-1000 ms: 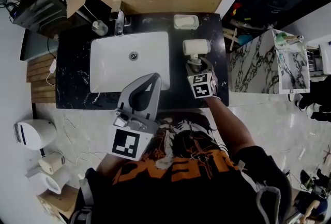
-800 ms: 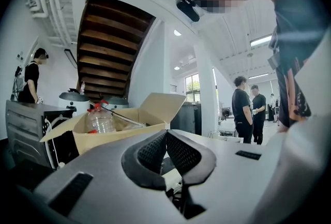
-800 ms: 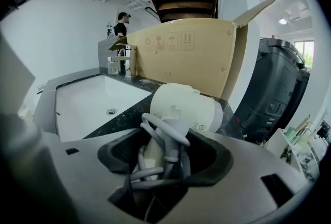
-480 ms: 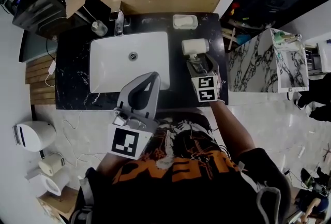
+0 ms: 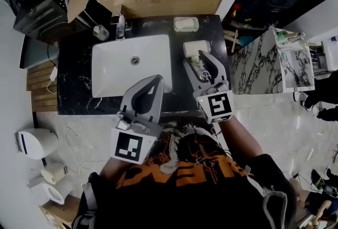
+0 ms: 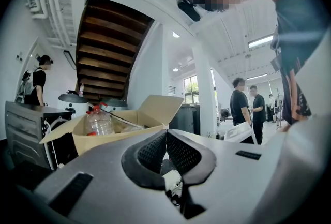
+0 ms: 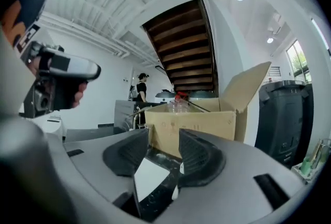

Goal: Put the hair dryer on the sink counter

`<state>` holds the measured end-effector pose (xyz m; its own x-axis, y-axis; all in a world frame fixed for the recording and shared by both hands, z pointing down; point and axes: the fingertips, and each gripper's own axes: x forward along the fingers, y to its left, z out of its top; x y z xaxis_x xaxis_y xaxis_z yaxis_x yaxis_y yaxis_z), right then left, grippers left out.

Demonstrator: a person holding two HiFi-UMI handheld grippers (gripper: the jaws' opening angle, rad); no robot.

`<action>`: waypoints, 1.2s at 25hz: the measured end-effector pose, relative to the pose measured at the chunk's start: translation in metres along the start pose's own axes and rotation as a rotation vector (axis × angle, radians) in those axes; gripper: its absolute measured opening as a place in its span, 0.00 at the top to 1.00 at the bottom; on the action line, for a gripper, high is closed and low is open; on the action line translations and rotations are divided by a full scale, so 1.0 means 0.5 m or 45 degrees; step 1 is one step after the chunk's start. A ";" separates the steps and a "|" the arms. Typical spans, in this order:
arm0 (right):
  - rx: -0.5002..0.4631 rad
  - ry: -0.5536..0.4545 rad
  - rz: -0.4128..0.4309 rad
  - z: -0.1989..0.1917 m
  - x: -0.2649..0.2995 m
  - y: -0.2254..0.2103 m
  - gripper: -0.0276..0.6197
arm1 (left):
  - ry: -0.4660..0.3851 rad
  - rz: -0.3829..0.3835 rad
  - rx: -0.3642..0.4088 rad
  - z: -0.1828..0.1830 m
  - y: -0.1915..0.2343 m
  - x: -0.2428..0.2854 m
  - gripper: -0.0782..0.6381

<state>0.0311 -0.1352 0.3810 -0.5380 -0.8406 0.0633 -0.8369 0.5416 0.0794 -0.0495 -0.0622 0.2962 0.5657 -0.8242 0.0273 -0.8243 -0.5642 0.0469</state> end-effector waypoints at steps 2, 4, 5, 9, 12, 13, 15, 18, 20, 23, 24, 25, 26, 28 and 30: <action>0.031 -0.058 0.032 0.048 -0.017 0.019 0.67 | -0.001 0.000 -0.002 0.002 -0.005 -0.003 0.86; 0.071 -0.126 0.063 0.104 -0.042 0.039 0.70 | -0.002 0.001 -0.001 0.001 -0.009 -0.005 0.86; 0.088 -0.171 0.071 0.134 -0.055 0.048 0.71 | -0.003 0.002 -0.001 0.001 -0.011 -0.006 0.86; 0.106 -0.285 0.095 0.217 -0.102 0.077 0.76 | -0.029 0.000 -0.008 0.007 -0.024 -0.012 0.86; 0.097 -0.303 0.117 0.237 -0.124 0.091 0.81 | -0.049 -0.005 -0.004 0.013 -0.033 -0.017 0.86; 0.094 -0.307 0.119 0.239 -0.129 0.092 0.83 | -0.056 -0.007 -0.002 0.015 -0.034 -0.017 0.86; 0.096 -0.309 0.109 0.240 -0.139 0.093 0.87 | -0.066 -0.010 -0.003 0.016 -0.037 -0.018 0.86; 0.106 -0.305 0.095 0.234 -0.156 0.093 0.94 | -0.066 -0.019 -0.013 0.012 -0.046 -0.023 0.86; 0.096 -0.296 0.102 0.230 -0.159 0.097 0.94 | -0.066 -0.030 -0.018 0.012 -0.050 -0.022 0.86; 0.070 -0.285 0.114 0.228 -0.159 0.106 0.94 | -0.065 -0.047 -0.022 0.012 -0.055 -0.021 0.86; 0.061 -0.281 0.117 0.227 -0.159 0.109 0.94 | -0.066 -0.052 -0.023 0.013 -0.056 -0.020 0.86; 0.053 -0.275 0.121 0.225 -0.159 0.112 0.94 | -0.067 -0.056 -0.022 0.014 -0.058 -0.020 0.86; 0.045 -0.267 0.124 0.222 -0.159 0.115 0.94 | -0.069 -0.060 -0.022 0.015 -0.059 -0.020 0.86; 0.030 -0.248 0.130 0.216 -0.159 0.120 0.94 | -0.070 -0.069 -0.024 0.016 -0.063 -0.020 0.86; 0.025 -0.232 0.134 0.211 -0.158 0.123 0.94 | -0.064 -0.077 -0.026 0.015 -0.065 -0.019 0.86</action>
<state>0.0115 -0.0368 0.2758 -0.6302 -0.7685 -0.1109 -0.7761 0.6274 0.0625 -0.0282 -0.0361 0.2870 0.6118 -0.7906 -0.0266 -0.7879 -0.6120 0.0675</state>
